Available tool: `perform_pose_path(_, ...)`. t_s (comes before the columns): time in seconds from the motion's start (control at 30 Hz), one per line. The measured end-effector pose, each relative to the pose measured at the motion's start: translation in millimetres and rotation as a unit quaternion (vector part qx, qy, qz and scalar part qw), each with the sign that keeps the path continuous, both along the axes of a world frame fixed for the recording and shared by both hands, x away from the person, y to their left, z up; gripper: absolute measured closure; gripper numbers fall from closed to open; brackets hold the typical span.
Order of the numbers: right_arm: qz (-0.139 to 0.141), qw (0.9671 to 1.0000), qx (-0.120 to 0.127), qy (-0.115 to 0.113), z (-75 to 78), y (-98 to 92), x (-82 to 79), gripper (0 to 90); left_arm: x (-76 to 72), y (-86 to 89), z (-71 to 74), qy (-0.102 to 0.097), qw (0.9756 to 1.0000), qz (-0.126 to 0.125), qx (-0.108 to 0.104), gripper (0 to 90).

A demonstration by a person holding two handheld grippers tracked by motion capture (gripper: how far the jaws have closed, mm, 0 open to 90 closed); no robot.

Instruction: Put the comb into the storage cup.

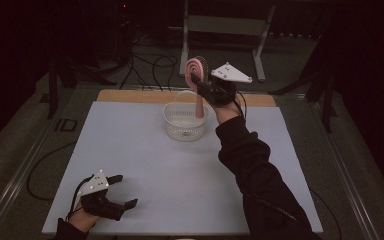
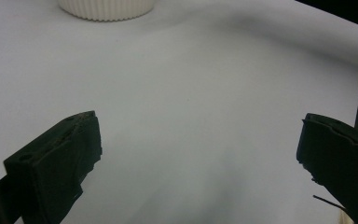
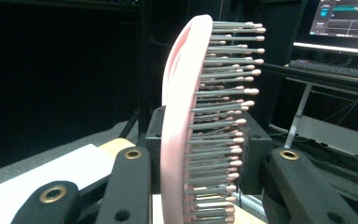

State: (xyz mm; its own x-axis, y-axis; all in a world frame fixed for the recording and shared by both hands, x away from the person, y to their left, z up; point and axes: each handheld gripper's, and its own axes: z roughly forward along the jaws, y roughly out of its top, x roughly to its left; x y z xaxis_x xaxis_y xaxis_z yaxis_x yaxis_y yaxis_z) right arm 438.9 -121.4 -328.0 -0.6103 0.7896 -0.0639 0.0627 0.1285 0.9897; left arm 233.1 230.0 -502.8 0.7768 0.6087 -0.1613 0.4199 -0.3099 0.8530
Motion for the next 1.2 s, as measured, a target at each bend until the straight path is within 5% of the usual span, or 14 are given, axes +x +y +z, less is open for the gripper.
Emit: perform_pose_path(1.2, 0.034, 0.9971, -0.058, -0.035, -68.2, 24.0, 19.8, 64.7, 0.7, 1.7, -0.6, 0.004, 0.9999, -0.005, -0.009, 0.1)
